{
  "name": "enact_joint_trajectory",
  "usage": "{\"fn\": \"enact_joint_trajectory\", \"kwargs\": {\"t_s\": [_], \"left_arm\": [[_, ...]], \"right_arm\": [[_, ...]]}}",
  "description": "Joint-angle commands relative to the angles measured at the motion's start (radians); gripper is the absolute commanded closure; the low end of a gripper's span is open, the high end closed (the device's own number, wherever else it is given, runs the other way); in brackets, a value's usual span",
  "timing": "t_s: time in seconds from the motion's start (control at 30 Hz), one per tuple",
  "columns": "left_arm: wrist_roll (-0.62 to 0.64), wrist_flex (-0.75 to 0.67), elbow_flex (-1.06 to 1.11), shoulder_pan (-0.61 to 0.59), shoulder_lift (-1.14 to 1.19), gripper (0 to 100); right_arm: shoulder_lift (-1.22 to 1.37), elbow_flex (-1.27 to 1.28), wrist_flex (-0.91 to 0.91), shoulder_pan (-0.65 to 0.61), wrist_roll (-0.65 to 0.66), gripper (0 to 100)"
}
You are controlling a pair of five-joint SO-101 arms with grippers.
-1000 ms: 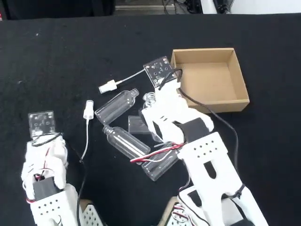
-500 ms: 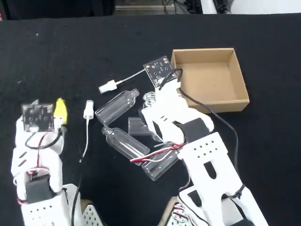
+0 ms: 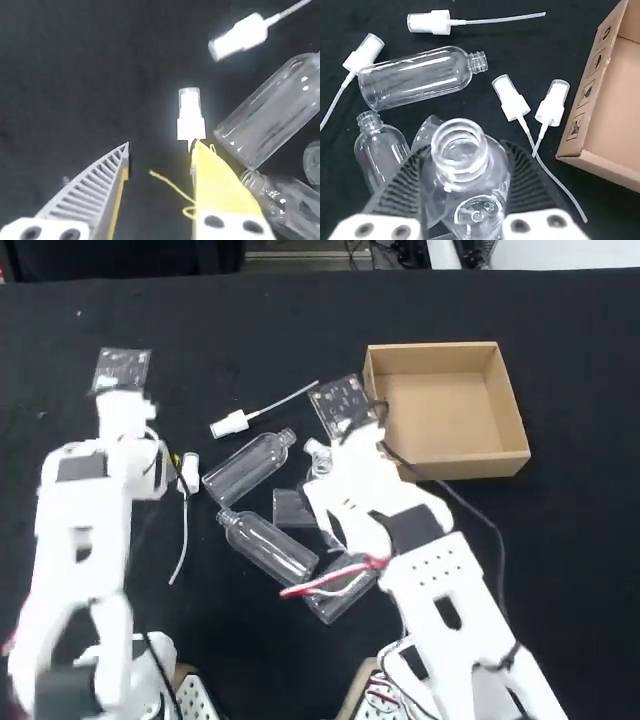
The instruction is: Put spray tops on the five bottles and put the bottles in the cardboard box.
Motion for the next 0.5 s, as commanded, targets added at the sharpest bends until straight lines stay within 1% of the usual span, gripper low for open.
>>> {"fn": "enact_joint_trajectory", "kwargs": {"t_s": [0.0,0.17,0.3,0.37,0.47], "left_arm": [[0.015,0.080,-0.252,0.044,0.247,80],[0.017,0.210,-0.479,0.065,0.477,80],[0.017,0.307,-0.641,0.065,0.657,72],[0.017,0.327,-0.710,0.056,0.747,71],[0.017,0.336,-0.794,0.050,0.868,74]], "right_arm": [[-0.137,0.039,-0.064,-0.015,0.002,98.8],[-0.265,0.096,-0.064,-0.015,0.002,98.8],[-0.309,0.117,-0.064,-0.015,0.002,98.8],[-0.309,0.119,-0.064,-0.015,0.002,98.8],[-0.308,0.120,-0.064,-0.015,0.002,98.8]]}}
